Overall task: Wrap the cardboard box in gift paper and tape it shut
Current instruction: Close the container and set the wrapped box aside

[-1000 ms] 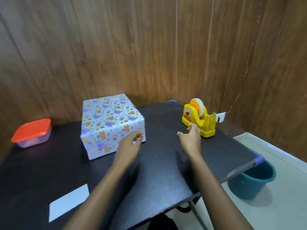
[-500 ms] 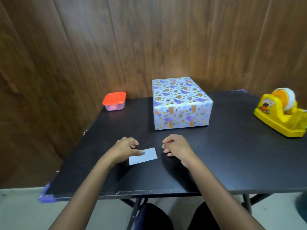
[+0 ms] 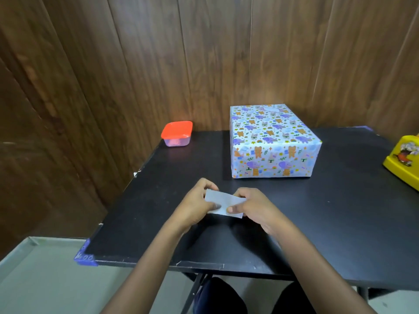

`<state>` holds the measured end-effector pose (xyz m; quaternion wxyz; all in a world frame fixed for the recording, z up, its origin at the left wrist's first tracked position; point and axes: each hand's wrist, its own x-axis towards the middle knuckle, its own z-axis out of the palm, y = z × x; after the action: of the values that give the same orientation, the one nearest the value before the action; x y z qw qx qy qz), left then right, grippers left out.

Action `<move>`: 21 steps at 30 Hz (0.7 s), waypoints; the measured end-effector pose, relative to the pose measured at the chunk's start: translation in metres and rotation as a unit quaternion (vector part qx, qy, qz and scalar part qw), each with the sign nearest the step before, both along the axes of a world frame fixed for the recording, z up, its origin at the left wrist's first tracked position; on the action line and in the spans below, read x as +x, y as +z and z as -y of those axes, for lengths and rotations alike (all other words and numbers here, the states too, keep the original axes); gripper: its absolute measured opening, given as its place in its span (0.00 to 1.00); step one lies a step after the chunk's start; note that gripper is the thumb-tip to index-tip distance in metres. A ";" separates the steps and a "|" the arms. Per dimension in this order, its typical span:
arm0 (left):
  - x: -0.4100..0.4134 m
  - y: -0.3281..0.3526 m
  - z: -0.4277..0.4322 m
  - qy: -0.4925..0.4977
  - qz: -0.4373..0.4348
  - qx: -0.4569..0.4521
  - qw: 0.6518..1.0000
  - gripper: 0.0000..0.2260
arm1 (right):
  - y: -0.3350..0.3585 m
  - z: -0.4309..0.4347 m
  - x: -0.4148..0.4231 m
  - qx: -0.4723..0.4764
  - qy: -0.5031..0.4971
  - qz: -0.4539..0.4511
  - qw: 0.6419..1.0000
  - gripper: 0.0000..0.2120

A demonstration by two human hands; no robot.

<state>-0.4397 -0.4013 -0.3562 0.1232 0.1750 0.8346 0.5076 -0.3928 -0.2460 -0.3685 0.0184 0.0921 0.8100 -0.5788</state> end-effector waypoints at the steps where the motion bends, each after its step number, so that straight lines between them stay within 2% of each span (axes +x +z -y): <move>1: 0.001 0.006 -0.005 0.010 0.006 0.057 0.998 0.13 | 0.004 -0.004 0.004 -0.060 -0.007 -0.006 0.998 0.11; 3: 0.005 0.020 -0.011 0.034 -0.049 0.085 0.995 0.13 | 0.014 -0.008 0.011 -0.119 -0.005 -0.017 0.993 0.08; 5: 0.008 0.033 -0.021 0.048 -0.161 0.019 0.986 0.12 | 0.028 -0.013 0.010 -0.126 -0.003 -0.044 0.991 0.05; 7: 0.006 0.042 -0.030 0.035 -0.264 -0.039 0.963 0.16 | 0.041 -0.018 0.004 -0.115 -0.022 -0.084 0.990 0.05; 9: -0.004 0.046 -0.043 0.040 -0.305 -0.035 0.951 0.21 | 0.053 -0.028 -0.007 -0.096 -0.039 -0.113 0.988 0.06; 10: -0.009 0.047 -0.049 0.055 -0.288 0.000 0.956 0.23 | 0.057 -0.033 -0.012 -0.099 -0.050 -0.120 0.986 0.06; 11: -0.014 0.049 -0.054 0.073 -0.224 0.057 0.970 0.23 | 0.062 -0.037 -0.016 -0.114 -0.064 -0.125 0.984 0.05; 12: -0.020 0.053 -0.058 0.087 -0.137 0.127 0.978 0.21 | 0.064 -0.041 -0.021 -0.138 -0.078 -0.128 0.979 0.04; 14: -0.033 0.063 -0.068 0.083 -0.003 0.237 0.968 0.12 | 0.073 -0.047 -0.031 -0.208 -0.099 -0.115 0.966 0.03; 16: -0.044 0.074 -0.075 0.079 0.019 0.249 0.965 0.09 | 0.085 -0.052 -0.040 -0.235 -0.109 -0.089 0.962 0.05; 21: -0.056 0.109 -0.088 0.039 0.044 0.226 0.972 0.08 | 0.122 -0.067 -0.047 -0.207 -0.108 -0.054 0.971 0.02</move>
<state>-0.4957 -0.3133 -0.2470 0.0974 0.1430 0.6979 0.6950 -0.4395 -0.1793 -0.2468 -0.0694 0.1423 0.6574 -0.7367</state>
